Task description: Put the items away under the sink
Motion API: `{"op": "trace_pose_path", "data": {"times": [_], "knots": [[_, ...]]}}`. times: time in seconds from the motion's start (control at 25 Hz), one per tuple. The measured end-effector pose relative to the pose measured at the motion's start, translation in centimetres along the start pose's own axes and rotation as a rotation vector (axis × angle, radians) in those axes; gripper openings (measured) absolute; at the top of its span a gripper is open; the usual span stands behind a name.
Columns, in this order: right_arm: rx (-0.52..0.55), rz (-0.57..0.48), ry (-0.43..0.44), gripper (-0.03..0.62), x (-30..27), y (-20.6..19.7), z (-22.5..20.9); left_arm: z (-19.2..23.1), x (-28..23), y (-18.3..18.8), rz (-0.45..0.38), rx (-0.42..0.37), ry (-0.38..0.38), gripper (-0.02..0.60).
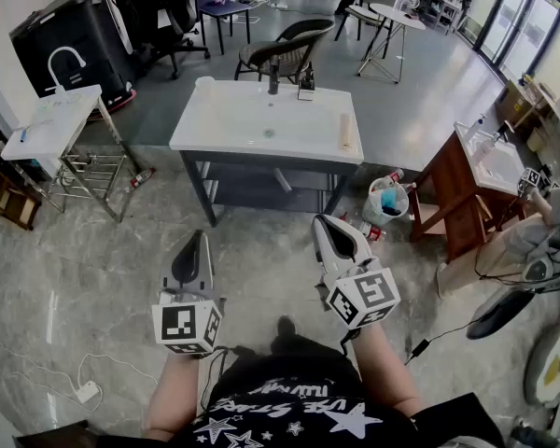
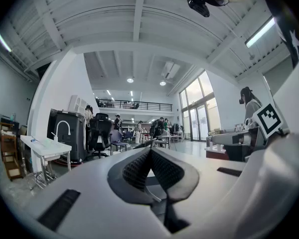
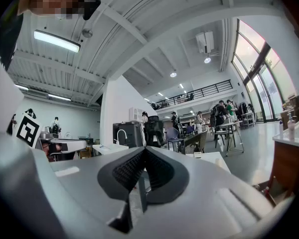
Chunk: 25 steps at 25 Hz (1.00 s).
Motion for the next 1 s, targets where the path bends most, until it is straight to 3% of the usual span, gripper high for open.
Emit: {"op": "trace_pose_path", "data": {"times": [0.52,1.0], "knots": [[0.019,0.031,-0.008,0.002,1.7,-0.9,2.6,-0.1,2.3,-2.0,0.08,-0.085,-0.023,0.009],[-0.079,0.039,0.015,0.003,2.0,-3.4,2.1,1.1,2.3,-4.7,0.13,0.002,0.002,0.009]]}}
Point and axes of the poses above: the fingertips, and each gripper's own axes: x backward along the fingers, z to its left, y out of its top, the point moved 3 cm from there along x, backward along the fingers, and after that the axes turned 9 degrees about x, right-handed, at the moved point
